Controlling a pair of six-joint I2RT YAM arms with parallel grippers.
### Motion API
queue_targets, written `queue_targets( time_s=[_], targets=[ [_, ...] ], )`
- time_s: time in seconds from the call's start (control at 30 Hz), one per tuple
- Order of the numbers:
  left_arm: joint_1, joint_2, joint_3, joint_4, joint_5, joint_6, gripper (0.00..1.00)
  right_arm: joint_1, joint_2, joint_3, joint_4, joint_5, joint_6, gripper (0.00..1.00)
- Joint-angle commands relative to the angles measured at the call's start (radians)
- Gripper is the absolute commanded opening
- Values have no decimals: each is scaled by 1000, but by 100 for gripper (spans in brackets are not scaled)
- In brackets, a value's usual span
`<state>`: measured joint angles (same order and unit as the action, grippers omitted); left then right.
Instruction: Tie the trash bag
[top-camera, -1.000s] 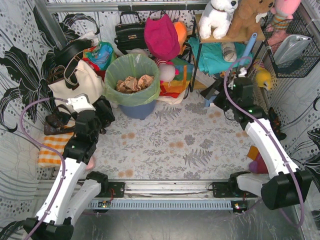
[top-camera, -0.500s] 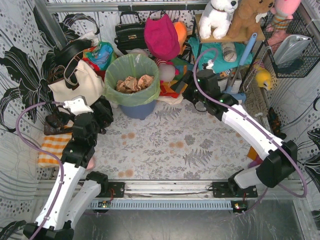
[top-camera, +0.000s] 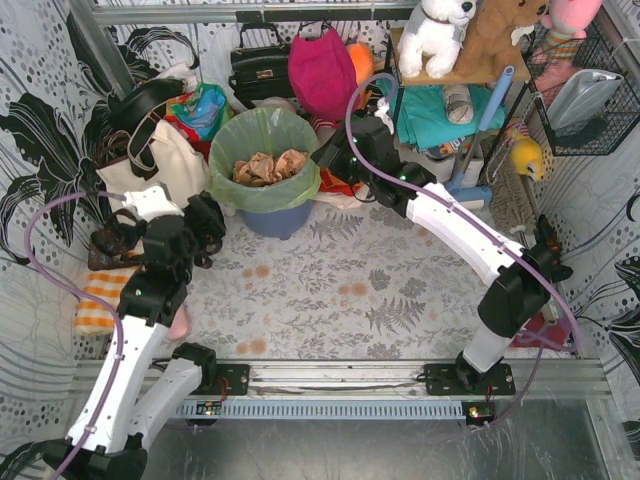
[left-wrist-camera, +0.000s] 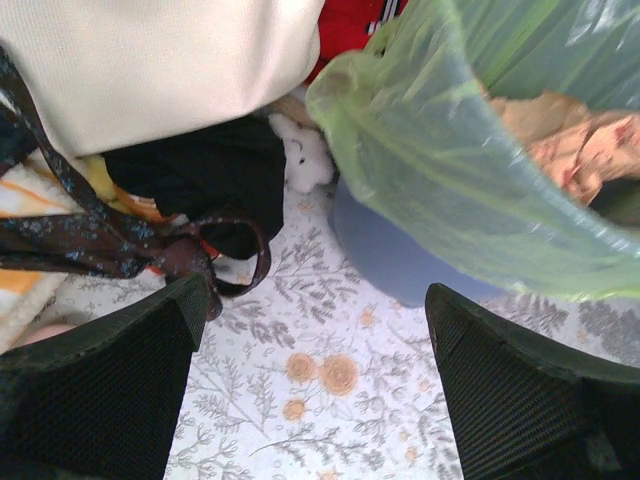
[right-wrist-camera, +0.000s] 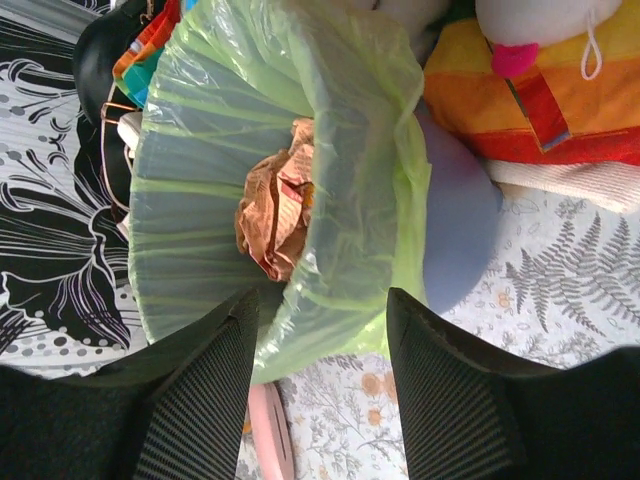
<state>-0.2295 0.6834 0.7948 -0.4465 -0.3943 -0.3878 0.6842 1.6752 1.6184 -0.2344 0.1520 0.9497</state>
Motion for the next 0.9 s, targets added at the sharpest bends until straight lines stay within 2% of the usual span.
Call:
queue_targets(
  time_s=[0.0,0.13,0.47,0.6,0.87],
  targets=[
    [-5,100,196,-76,-17,-71,98,2,59,97,-36,30,-20,53],
    [-7,220,391,-150,27,-84,98,2,116,203,-94,35,-46,51],
    [19,585,842,-374,75,-1,98,2,232,413,-250,80,-166,48],
    [85,676,922,-393,169,11,100,2,321,565,-391,117,-265,48],
    [160,766,953,-341,279,26,91,2,479,855,-558,126,-395,49]
  ],
)
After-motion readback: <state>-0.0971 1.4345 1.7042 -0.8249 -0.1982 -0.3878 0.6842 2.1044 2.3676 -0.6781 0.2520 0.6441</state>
